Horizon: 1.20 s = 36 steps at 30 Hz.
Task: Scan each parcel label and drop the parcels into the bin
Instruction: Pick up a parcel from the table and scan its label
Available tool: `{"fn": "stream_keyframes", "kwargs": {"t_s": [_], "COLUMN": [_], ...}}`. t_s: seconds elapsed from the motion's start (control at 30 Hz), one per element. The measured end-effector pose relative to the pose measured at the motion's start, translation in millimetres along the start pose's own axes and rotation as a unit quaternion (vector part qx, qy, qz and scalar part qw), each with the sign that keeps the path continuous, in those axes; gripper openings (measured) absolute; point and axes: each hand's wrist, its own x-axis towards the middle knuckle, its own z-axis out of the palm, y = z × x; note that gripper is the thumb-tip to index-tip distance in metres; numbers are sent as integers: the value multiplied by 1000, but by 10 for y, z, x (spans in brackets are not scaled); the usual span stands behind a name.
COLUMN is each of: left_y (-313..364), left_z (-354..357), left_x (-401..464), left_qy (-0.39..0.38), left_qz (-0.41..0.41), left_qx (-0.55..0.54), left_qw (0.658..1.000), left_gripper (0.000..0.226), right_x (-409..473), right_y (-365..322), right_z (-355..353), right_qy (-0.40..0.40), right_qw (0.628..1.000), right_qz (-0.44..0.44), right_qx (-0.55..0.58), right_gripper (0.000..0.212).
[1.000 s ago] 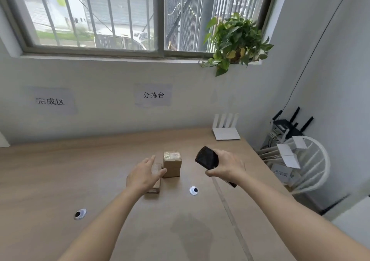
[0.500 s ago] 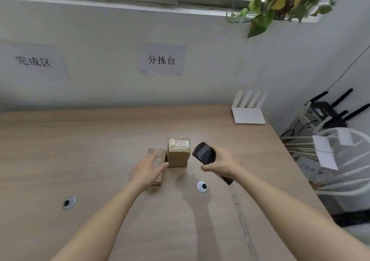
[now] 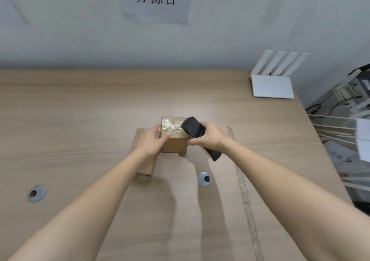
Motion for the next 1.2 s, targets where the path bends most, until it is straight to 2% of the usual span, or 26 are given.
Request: {"fn": "stream_keyframes", "kwargs": {"t_s": [0.13, 0.3, 0.5, 0.7, 0.83, 0.93, 1.03, 1.2], "left_y": [-107, -143, 36, 392, 609, 777, 922, 1189], "left_z": [104, 189, 142, -215, -504, -694, -836, -1052], "left_x": [263, 365, 94, -413, -818, -1184, -1499, -2044], "left_qy": [-18, -46, -33, -5, 15, 14, 2, -21], "left_qz": [-47, -78, -68, -41, -2, 37, 71, 87], "left_qx": [-43, -190, -253, -259, -263, -276, -297, -358], "left_qw": [998, 978, 965, 965, 965, 960, 952, 930], "left_gripper": [75, 55, 54, 63, 61, 70, 79, 57], "right_x": [271, 348, -3, -657, -1132, -1511, -1842, -2325], "right_y": [-6, 62, 94, -130, -326, -478, -620, -808], "right_z": [112, 175, 30, -355, -580, -753, -906, -1089], "right_qy": [-31, -45, -44, 5, 28, 37, 48, 80], "right_qw": [998, 990, 979, 970, 969, 970, 968, 968], "right_qz": [0, 17, 15, -17, -47, -69, -80, -100], "right_qx": [47, 130, 201, 243, 239, 231, 231, 216], "right_gripper": [47, 54, 54, 47, 39, 30, 35, 46]}}
